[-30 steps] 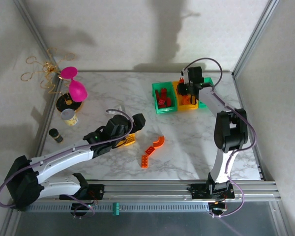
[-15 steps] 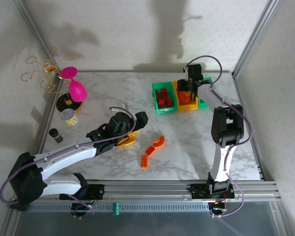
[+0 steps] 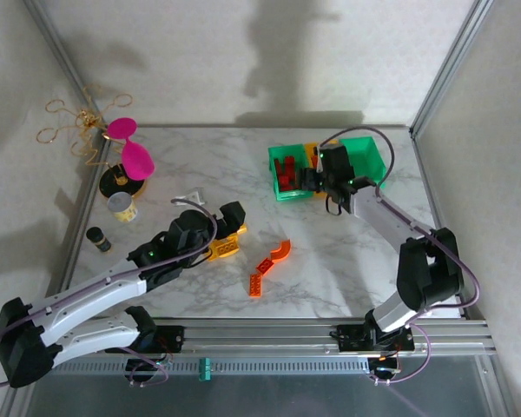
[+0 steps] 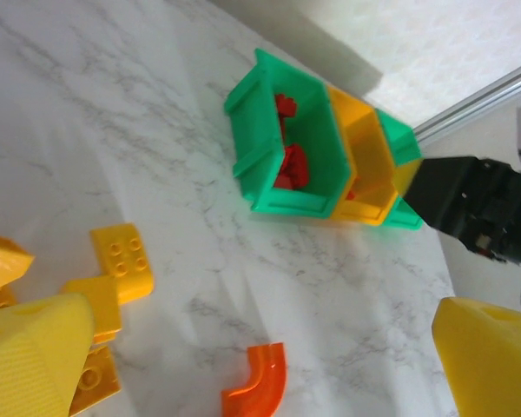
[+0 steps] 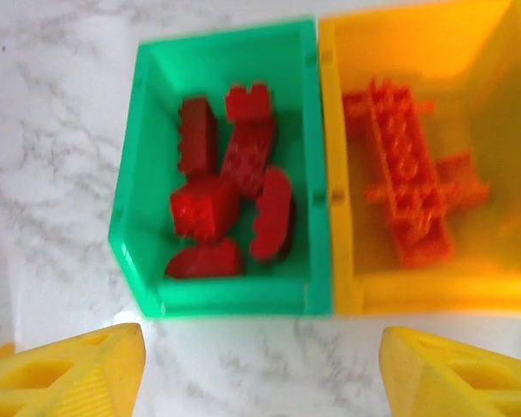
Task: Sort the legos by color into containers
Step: Pick up the lego from the center of the table.
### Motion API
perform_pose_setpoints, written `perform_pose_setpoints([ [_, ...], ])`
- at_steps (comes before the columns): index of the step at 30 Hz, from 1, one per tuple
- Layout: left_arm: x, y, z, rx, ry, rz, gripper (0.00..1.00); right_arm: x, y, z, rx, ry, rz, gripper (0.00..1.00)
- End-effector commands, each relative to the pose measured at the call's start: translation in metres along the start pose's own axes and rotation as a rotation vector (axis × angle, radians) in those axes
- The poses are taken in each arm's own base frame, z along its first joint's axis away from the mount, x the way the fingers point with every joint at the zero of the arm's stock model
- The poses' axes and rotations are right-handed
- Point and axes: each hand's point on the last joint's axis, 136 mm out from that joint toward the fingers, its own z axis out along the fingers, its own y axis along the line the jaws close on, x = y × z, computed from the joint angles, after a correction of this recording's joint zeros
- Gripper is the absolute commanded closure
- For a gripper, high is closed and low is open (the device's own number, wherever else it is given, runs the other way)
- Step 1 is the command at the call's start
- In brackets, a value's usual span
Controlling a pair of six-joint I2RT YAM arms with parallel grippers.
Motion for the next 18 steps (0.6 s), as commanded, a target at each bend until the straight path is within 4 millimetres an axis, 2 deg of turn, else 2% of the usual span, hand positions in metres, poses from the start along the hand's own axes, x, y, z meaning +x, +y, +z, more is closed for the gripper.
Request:
perform_pose_setpoints([
  [1,0.008,0.026,-0.002,-0.069,0.006,-0.010,0.00,0.034,-0.001,-0.015,0.041,0.035,0.132,0.26],
  [7,0.019,0.041,-0.004,-0.102,0.026,-0.023,0.00,0.101,0.012,-0.031,0.075,0.104,0.278,0.19],
  [11,0.023,0.049,-0.005,-0.114,0.025,-0.043,0.00,0.144,0.039,-0.031,0.018,0.191,0.324,0.16],
  [14,0.024,0.053,-0.006,-0.122,0.023,-0.047,0.00,0.168,0.058,-0.029,0.020,0.245,0.328,0.15],
  [18,0.023,0.047,-0.005,-0.105,0.027,-0.057,0.00,0.180,0.080,-0.023,0.020,0.278,0.339,0.13],
])
